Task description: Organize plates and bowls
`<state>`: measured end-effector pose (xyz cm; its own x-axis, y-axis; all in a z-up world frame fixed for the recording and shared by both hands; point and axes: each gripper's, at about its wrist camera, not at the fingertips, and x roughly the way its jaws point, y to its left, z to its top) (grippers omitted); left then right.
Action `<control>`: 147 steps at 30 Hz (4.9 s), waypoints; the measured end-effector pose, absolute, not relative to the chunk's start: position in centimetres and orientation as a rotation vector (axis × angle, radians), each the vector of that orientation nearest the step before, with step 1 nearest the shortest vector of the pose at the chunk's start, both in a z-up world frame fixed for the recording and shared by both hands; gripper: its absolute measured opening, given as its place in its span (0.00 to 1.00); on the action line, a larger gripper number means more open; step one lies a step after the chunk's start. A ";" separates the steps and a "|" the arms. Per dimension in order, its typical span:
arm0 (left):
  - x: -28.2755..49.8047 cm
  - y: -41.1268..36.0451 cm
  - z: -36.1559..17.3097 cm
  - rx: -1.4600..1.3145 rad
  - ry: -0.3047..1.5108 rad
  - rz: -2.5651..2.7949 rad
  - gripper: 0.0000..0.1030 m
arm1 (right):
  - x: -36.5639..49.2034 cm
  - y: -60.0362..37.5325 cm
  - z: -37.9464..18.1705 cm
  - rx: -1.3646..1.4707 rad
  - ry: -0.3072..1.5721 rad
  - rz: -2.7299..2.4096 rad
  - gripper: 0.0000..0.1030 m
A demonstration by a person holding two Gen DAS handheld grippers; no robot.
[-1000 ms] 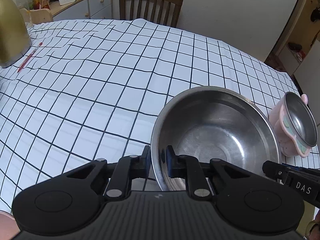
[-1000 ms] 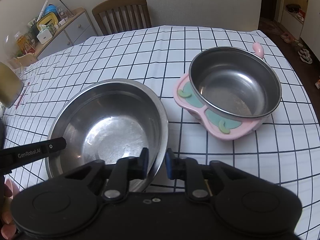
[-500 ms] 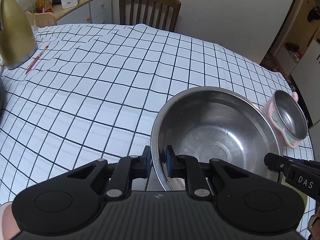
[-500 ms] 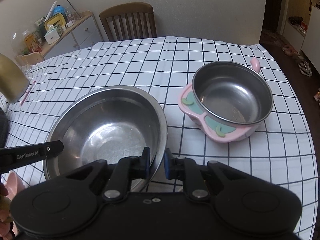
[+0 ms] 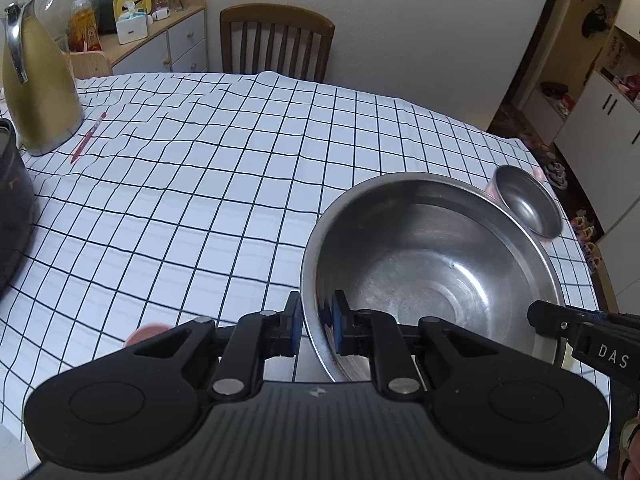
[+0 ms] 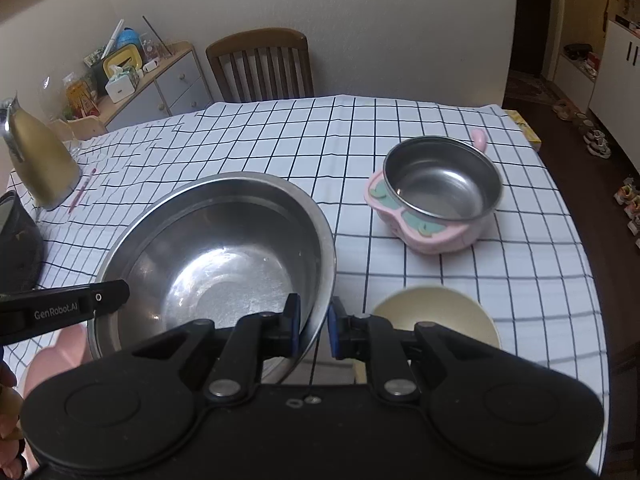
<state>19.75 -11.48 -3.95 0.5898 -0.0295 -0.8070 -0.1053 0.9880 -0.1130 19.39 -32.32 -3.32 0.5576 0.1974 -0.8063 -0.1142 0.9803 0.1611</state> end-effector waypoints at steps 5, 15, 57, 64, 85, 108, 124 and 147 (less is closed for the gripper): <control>17.0 -11.4 -3.4 -0.147 0.945 0.017 0.14 | 16.4 -32.2 -2.6 0.105 0.956 0.164 0.14; 11.8 -11.8 -4.0 -0.120 0.976 -0.043 0.14 | 10.6 -32.4 -2.6 0.123 0.971 0.126 0.14; 5.9 -16.4 -9.7 -0.022 1.097 -0.188 0.14 | 0.3 -36.5 -8.2 0.204 1.067 -0.008 0.14; 5.8 -16.4 -9.9 -0.012 1.110 -0.197 0.15 | 0.1 -36.5 -8.6 0.205 1.090 -0.018 0.18; 5.4 -15.3 -5.6 0.006 1.024 -0.212 0.15 | 1.2 -36.3 -4.1 0.186 1.017 0.002 0.29; 14.9 -19.6 0.7 0.052 0.864 -0.218 0.15 | 9.6 -38.2 0.1 0.181 0.917 0.041 0.46; 23.7 -23.6 1.1 0.075 0.822 -0.180 0.56 | 18.4 -42.1 0.7 0.176 0.883 0.044 0.68; 36.4 -26.8 -2.8 0.053 0.859 -0.146 0.70 | 29.3 -45.0 -2.3 0.127 0.912 0.019 0.93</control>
<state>36.38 -26.81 -2.76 0.6443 -0.1067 -0.7573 0.1492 0.9887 -0.0123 29.33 -45.03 -2.32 0.6123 0.0700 -0.7875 0.0376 0.9924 0.1175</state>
